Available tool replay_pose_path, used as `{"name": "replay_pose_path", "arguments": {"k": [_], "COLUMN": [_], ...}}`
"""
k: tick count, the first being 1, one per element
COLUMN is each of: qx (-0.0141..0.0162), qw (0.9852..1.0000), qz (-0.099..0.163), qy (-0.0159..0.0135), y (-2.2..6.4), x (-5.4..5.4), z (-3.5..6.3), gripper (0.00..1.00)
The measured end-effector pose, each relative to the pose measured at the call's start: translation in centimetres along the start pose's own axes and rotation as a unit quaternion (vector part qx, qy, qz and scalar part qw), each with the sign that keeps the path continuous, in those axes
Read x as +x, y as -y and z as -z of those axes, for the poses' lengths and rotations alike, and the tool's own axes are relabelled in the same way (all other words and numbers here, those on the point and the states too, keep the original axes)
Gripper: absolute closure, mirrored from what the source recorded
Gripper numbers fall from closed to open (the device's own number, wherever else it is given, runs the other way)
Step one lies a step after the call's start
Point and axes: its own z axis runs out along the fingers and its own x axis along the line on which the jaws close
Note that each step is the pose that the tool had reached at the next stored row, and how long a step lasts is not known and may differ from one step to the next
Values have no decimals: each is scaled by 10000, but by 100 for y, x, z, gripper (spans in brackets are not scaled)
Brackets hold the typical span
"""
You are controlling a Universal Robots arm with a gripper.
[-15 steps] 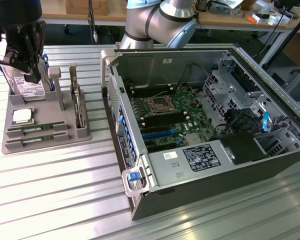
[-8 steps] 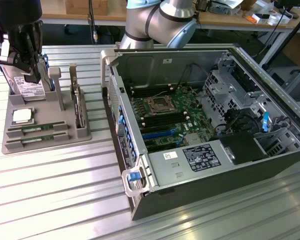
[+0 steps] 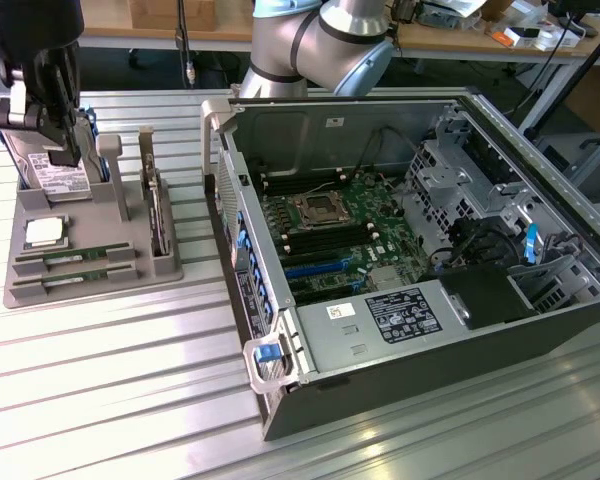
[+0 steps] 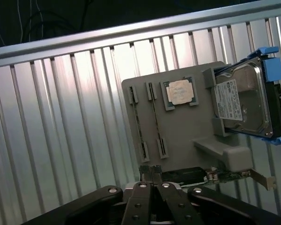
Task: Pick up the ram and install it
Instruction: 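Pick up the ram and move it above insertion slot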
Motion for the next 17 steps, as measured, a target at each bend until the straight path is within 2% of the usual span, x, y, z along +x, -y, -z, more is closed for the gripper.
{"name": "replay_pose_path", "arguments": {"k": [5,9,13,17], "qx": [-7,-12,-13,-13], "qw": [9996,9987,9985,9985], "qz": [267,504,543,543], "qy": [-12,-22,-24,-24], "y": [0,0,0,0], "x": [0,0,0,0], "z": [0,0,0,0], "gripper": [90,90,89,64]}}
